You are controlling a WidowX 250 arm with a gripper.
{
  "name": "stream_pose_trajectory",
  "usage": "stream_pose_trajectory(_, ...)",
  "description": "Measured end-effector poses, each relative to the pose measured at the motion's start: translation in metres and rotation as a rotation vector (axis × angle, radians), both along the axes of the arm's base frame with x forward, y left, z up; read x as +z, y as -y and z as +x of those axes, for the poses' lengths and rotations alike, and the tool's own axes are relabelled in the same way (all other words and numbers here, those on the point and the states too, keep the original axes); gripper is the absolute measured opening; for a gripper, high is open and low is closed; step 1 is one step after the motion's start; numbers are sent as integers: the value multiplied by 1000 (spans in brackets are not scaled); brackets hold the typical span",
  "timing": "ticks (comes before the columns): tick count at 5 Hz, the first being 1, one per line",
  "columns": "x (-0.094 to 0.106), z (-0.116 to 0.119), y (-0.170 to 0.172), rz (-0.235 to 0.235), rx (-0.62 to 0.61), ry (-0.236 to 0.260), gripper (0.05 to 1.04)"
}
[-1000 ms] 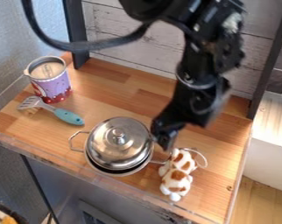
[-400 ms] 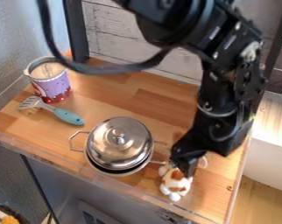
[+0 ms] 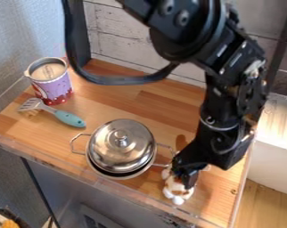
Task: Move the soft toy from bottom right to the upper left of table.
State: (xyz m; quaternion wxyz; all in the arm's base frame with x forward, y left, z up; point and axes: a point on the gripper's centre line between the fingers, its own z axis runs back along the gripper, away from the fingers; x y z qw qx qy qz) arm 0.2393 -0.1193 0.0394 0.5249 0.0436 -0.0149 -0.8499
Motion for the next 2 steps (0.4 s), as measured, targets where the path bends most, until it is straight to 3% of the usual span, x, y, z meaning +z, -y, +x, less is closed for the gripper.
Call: stream_pose_trajectory(2, -19, -8, -21, 29, 49, -58, 1001)
